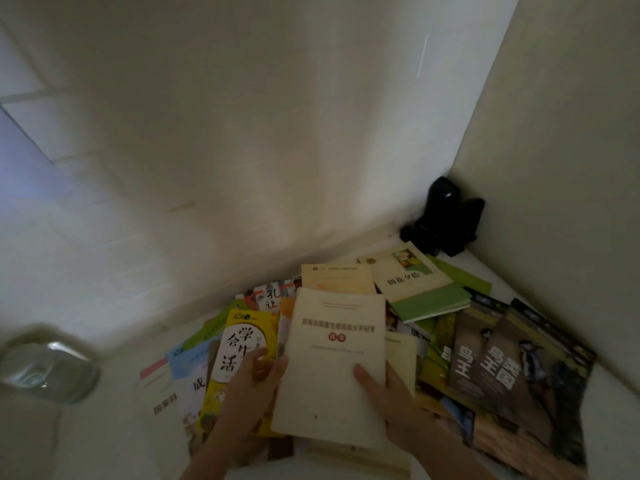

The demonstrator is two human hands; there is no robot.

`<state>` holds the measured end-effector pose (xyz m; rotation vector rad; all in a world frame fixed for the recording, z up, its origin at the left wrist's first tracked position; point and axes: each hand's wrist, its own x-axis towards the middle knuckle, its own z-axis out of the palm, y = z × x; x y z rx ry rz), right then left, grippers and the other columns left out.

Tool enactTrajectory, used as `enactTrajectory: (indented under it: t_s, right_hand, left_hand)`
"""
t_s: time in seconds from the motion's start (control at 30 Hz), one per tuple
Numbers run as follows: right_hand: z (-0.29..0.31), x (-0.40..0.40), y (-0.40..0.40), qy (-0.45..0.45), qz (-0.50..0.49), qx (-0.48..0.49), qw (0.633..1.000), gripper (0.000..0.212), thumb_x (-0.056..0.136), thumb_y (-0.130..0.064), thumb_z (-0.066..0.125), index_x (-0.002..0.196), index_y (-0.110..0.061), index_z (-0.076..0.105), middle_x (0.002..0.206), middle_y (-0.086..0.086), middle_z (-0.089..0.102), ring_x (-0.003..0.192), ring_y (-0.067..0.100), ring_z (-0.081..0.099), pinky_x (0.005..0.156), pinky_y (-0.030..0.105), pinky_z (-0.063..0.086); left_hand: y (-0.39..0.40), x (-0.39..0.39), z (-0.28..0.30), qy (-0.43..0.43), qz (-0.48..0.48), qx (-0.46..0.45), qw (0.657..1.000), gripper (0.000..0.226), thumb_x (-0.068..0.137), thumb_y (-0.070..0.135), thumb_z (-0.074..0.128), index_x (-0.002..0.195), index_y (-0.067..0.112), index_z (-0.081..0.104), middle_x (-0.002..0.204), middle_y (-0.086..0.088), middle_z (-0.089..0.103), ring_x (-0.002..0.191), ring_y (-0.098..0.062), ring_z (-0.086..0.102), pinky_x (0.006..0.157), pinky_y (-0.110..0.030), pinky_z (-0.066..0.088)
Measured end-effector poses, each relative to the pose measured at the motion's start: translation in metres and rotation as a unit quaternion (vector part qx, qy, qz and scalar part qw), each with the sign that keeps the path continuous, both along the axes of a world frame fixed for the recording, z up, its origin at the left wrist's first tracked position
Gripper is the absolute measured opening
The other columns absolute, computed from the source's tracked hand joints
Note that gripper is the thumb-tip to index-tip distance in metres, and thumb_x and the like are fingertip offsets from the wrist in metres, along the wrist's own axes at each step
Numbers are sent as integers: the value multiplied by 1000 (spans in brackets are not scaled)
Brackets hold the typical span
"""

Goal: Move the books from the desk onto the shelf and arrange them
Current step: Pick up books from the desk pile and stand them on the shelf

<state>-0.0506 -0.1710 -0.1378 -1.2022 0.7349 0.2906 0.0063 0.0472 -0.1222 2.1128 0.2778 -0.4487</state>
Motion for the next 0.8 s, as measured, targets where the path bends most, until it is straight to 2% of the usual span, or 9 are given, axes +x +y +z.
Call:
enactTrajectory:
  t_s: [0.07,0.23,0.33,0.43,0.5,0.6,0.67,0.73,0.8]
  right_hand:
    - [7,2,9,-21,5,17,1000,30,89,-30,69,117,-27,60,111,1,73,97,25,71,75,42,60]
    - [27,3,-4,-36,63,-102,992,25,96,-47,53,101,-28,67,98,-6,74,88,14,72,75,29,59]
    - [16,-13,-31,-32,50,-290,955,48,102,-40,40,61,-21,55,55,-7,57,55,9,56,52,17,38]
    - [-17,-44,-52,39,60,-427,901,27,102,-28,44,76,-21,47,67,0,51,57,12,47,50,21,32]
    - [-32,-61,-49,73,104,-414,901,18,103,-28,43,88,-22,51,76,-1,55,62,8,50,50,17,35]
    - [-31,-61,-37,47,34,-338,939,30,104,-26,40,79,-12,50,73,4,49,62,12,46,58,21,42]
    - [-24,-55,-35,47,-6,-297,954,32,103,-34,40,87,-11,55,80,6,54,74,18,52,73,34,47]
    - [-19,-53,-36,47,-23,-233,971,27,101,-42,43,103,-20,59,95,0,58,89,16,54,82,31,43]
    - [-19,-54,-37,44,-54,-159,985,29,92,-45,60,108,-21,63,106,-5,66,94,12,62,85,31,49]
  left_hand:
    - [-16,2,11,75,-26,-75,994,36,85,47,66,112,25,56,105,3,68,92,-16,65,74,-29,53]
    - [-22,-7,6,127,17,-161,979,58,66,42,85,115,24,59,103,-3,73,89,-25,71,67,-38,59]
    - [-20,-14,1,132,44,-200,970,85,40,57,91,115,31,60,106,-3,74,92,-30,72,76,-51,60]
    - [-15,-16,-7,134,54,-225,964,93,33,56,94,116,31,61,105,-4,75,92,-33,72,78,-55,58]
    - [-17,-20,-6,145,46,-240,959,79,48,44,94,118,28,60,103,-7,75,90,-34,72,75,-54,59]
    - [-26,-27,-10,151,22,-202,967,62,67,30,85,122,22,56,105,-7,72,89,-30,71,68,-43,60]
    - [-37,-36,-15,146,-2,-161,976,61,69,29,86,120,18,55,104,-2,70,88,-23,70,67,-38,60]
    - [-49,-48,-23,104,-38,-101,989,57,70,28,86,114,17,53,104,2,66,83,-10,63,63,-23,54]
    - [-59,-58,-31,65,-60,-62,994,60,68,30,87,115,18,51,107,-2,65,86,-12,62,65,-20,49]
